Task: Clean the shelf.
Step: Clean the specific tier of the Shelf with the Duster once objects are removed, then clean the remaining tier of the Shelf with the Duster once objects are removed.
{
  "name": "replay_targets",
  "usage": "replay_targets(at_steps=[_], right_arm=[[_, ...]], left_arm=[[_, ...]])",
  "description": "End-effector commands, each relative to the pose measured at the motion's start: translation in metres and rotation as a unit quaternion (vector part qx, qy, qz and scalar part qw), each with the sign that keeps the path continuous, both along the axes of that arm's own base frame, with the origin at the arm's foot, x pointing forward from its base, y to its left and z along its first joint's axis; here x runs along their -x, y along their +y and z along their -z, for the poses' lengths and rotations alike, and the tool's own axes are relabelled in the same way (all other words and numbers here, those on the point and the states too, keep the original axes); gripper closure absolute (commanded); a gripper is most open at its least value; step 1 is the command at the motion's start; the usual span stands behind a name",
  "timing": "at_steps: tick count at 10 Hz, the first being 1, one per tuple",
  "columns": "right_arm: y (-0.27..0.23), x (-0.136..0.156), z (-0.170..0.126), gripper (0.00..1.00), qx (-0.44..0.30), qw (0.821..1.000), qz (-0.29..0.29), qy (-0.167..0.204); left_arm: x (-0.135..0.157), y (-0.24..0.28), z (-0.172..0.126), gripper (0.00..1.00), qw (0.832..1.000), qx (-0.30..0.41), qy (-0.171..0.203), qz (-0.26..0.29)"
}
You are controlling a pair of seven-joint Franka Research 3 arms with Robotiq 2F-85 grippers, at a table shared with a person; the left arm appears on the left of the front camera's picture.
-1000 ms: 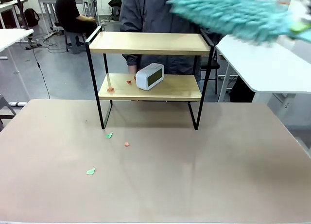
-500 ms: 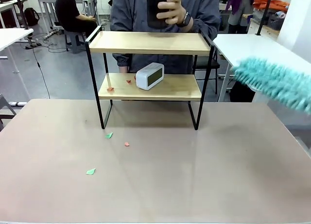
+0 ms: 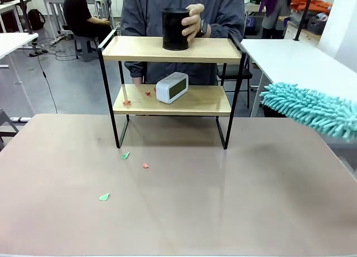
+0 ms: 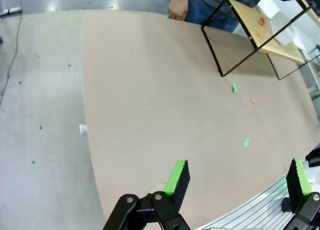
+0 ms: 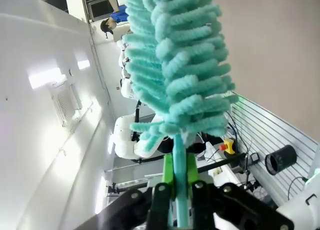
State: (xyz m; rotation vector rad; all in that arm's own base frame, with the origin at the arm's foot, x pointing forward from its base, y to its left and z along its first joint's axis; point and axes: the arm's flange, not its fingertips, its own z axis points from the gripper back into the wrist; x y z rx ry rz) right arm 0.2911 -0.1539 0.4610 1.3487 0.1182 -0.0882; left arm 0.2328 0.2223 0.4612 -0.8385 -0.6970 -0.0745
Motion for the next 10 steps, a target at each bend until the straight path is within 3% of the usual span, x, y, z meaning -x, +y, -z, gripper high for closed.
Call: replay_targets(at_steps=[1, 10], right_arm=[[-0.0014, 0.0010, -0.0047, 1.00, -0.011, 1.000, 0.001, -0.011], [-0.0014, 0.0010, -0.0047, 1.00, -0.011, 1.000, 0.001, -0.011]], left_arm=[[-0.0012, -0.0007, -0.0004, 0.00, 1.000, 0.004, -0.016, 0.004], [-0.0012, -0.0007, -0.0004, 0.00, 1.000, 0.004, -0.016, 0.004]])
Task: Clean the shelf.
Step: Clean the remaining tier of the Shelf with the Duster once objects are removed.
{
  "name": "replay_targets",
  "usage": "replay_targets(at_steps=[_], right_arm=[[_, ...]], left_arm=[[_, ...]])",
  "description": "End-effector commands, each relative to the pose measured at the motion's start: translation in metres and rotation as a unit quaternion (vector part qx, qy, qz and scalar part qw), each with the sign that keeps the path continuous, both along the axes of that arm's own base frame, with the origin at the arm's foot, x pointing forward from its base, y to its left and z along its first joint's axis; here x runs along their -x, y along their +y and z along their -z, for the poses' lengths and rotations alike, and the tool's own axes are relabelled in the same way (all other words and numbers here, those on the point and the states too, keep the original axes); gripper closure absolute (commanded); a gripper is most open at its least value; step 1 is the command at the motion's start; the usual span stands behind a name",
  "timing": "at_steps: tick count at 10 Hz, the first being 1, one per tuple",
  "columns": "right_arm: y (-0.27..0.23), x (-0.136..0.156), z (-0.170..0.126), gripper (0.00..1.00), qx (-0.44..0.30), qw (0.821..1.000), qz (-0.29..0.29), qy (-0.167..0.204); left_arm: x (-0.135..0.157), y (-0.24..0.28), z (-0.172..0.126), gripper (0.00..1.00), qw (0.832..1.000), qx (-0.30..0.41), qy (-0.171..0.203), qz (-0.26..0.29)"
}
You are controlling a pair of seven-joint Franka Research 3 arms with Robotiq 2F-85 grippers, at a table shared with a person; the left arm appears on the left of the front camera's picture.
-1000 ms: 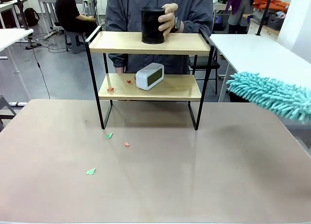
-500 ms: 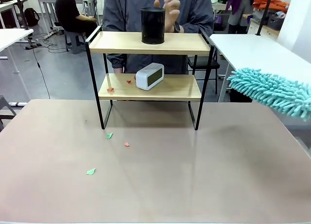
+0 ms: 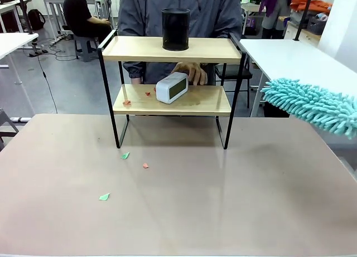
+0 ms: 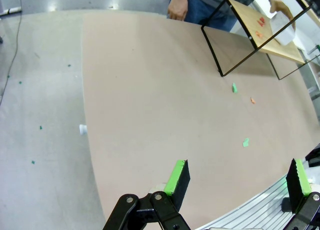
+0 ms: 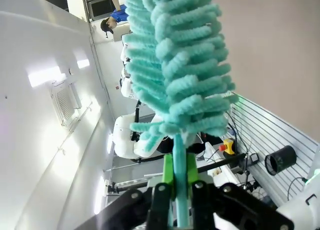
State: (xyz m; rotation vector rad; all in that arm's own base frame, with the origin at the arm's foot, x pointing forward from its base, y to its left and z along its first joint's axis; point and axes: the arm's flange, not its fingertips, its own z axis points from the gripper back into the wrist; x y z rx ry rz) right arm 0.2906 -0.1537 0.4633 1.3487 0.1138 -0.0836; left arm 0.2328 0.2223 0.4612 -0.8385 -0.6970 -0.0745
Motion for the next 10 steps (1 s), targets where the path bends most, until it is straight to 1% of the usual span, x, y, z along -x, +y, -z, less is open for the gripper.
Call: replay_targets(at_steps=[1, 10], right_arm=[[-0.0016, 0.0005, -0.0023, 1.00, -0.011, 1.000, 0.002, -0.008], [-0.0016, 0.0005, -0.0023, 1.00, -0.011, 1.000, 0.002, -0.008]], left_arm=[[-0.0012, -0.0007, -0.0004, 0.00, 1.000, 0.004, -0.016, 0.004], [-0.0012, -0.0007, -0.0004, 0.00, 1.000, 0.004, -0.016, 0.004]])
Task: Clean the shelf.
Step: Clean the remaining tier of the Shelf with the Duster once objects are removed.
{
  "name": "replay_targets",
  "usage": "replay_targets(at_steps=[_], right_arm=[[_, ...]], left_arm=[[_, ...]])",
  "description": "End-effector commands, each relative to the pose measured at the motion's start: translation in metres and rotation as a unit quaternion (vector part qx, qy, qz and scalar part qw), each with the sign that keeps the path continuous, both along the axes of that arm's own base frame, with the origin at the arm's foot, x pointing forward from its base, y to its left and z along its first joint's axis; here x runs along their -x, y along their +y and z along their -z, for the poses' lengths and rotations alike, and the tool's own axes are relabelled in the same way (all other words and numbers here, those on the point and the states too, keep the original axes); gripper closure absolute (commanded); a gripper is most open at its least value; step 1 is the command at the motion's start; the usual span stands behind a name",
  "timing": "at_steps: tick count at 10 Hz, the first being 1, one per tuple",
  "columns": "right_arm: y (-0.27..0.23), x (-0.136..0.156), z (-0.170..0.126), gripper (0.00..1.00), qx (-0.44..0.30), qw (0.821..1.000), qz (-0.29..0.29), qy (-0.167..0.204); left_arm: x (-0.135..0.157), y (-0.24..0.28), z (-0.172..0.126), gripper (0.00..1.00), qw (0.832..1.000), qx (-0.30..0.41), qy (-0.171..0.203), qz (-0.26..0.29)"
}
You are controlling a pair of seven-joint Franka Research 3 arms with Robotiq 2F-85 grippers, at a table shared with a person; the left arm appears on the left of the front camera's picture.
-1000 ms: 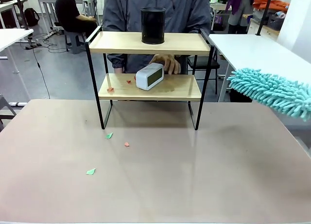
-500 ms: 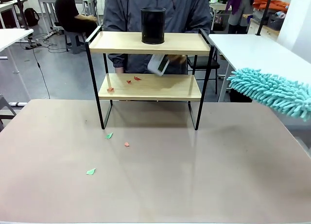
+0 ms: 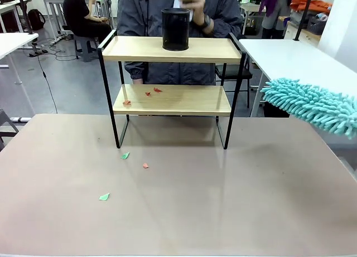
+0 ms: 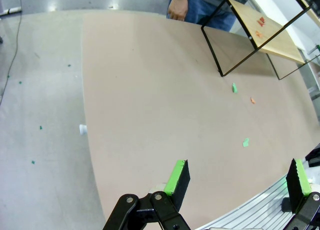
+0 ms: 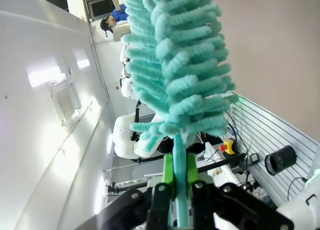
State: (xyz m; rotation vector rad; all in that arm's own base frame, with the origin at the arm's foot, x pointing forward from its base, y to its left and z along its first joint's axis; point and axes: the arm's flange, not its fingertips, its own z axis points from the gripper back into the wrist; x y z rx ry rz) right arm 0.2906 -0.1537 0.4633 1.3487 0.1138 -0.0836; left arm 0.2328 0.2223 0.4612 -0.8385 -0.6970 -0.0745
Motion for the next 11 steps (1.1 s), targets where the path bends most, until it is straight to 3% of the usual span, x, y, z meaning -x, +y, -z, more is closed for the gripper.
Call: replay_targets(at_steps=[1, 2, 4, 6, 8, 10, 11], right_arm=[[0.000, 0.000, 0.000, 0.88, 0.000, 1.000, 0.000, 0.000], [0.007, 0.008, -0.007, 0.88, -0.013, 1.000, -0.006, 0.009], [0.027, 0.044, -0.052, 0.88, 0.013, 0.998, -0.024, -0.063], [0.059, 0.071, -0.082, 0.88, 0.057, 0.990, -0.098, -0.089], [0.112, 0.063, -0.081, 0.88, 0.106, 0.973, -0.187, -0.084], [0.167, 0.036, -0.070, 0.88, 0.129, 0.965, -0.211, -0.089], [0.199, 0.022, -0.064, 0.88, 0.140, 0.963, -0.203, -0.110]], left_arm=[[-0.001, -0.001, 0.000, 0.00, 1.000, 0.004, -0.016, 0.004], [-0.001, -0.001, 0.000, 0.00, 1.000, 0.004, -0.016, 0.004], [-0.001, -0.001, 0.000, 0.00, 1.000, 0.004, -0.016, 0.004], [-0.001, -0.001, 0.000, 0.00, 1.000, 0.004, -0.016, 0.004], [-0.001, -0.001, 0.000, 0.00, 1.000, 0.004, -0.016, 0.004], [-0.001, -0.001, 0.000, 0.00, 1.000, 0.004, -0.016, 0.004], [-0.001, -0.001, 0.000, 0.00, 1.000, 0.004, -0.016, 0.004]])
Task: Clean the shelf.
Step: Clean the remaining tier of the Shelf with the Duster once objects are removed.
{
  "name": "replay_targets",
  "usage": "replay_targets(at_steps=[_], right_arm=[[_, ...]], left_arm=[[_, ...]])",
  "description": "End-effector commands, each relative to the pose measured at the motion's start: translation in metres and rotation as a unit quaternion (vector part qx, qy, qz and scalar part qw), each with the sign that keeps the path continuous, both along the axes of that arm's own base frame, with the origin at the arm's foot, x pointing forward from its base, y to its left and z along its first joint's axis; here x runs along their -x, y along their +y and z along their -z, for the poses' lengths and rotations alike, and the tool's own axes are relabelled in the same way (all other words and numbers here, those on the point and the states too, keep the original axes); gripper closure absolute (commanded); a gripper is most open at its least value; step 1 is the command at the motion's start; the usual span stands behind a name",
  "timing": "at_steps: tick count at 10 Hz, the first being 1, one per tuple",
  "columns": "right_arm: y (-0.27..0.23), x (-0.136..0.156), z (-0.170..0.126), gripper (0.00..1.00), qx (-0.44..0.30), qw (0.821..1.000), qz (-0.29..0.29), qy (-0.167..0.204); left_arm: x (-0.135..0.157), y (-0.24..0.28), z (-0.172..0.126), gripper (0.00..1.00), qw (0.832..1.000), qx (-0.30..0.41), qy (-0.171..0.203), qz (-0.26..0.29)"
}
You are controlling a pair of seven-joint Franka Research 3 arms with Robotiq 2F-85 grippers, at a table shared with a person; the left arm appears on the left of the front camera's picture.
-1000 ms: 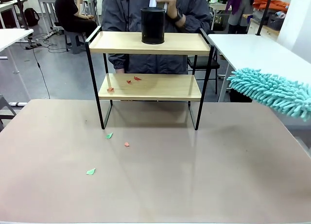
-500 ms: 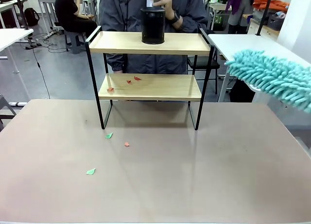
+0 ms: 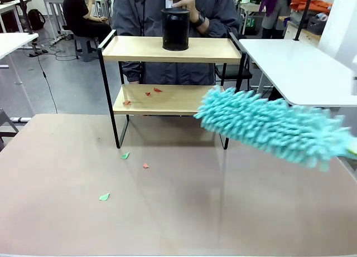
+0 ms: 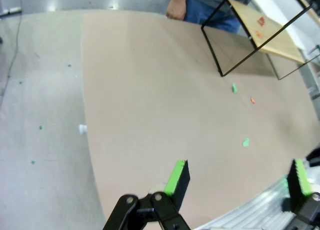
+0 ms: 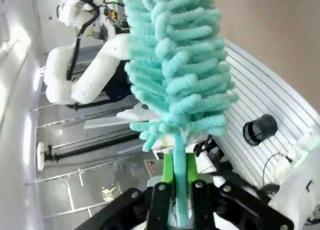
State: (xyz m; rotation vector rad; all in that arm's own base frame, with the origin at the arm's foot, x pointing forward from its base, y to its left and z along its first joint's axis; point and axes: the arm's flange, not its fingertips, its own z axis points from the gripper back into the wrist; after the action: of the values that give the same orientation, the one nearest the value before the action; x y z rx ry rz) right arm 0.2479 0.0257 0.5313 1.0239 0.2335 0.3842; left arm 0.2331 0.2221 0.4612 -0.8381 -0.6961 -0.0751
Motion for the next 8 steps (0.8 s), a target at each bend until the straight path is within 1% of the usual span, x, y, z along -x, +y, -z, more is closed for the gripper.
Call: replay_targets(at_steps=[1, 2, 3, 4, 5, 6, 8], right_arm=[[0.046, -0.032, 0.011, 0.88, -0.002, 0.999, 0.027, -0.045], [0.065, -0.042, 0.021, 0.88, 0.034, 0.994, 0.077, -0.065], [0.076, -0.049, 0.032, 0.88, 0.052, 0.991, 0.100, -0.069], [0.077, -0.056, 0.041, 0.88, 0.084, 0.982, 0.143, -0.091], [0.068, -0.056, 0.042, 0.88, 0.078, 0.988, 0.122, -0.059], [0.070, -0.055, 0.032, 0.88, 0.062, 0.990, 0.093, -0.083], [0.070, -0.055, 0.032, 0.88, 0.062, 0.990, 0.093, -0.083]], left_arm=[[-0.001, 0.000, 0.000, 0.00, 1.000, 0.005, -0.016, 0.003], [-0.001, 0.000, 0.000, 0.00, 1.000, 0.005, -0.016, 0.003], [-0.001, 0.000, 0.000, 0.00, 1.000, 0.005, -0.016, 0.003], [-0.001, 0.000, 0.000, 0.00, 1.000, 0.005, -0.016, 0.003], [-0.001, 0.000, 0.000, 0.00, 1.000, 0.005, -0.016, 0.003], [-0.001, 0.000, 0.000, 0.00, 1.000, 0.005, -0.016, 0.003], [-0.001, 0.000, 0.000, 0.00, 1.000, 0.005, -0.016, 0.003]])
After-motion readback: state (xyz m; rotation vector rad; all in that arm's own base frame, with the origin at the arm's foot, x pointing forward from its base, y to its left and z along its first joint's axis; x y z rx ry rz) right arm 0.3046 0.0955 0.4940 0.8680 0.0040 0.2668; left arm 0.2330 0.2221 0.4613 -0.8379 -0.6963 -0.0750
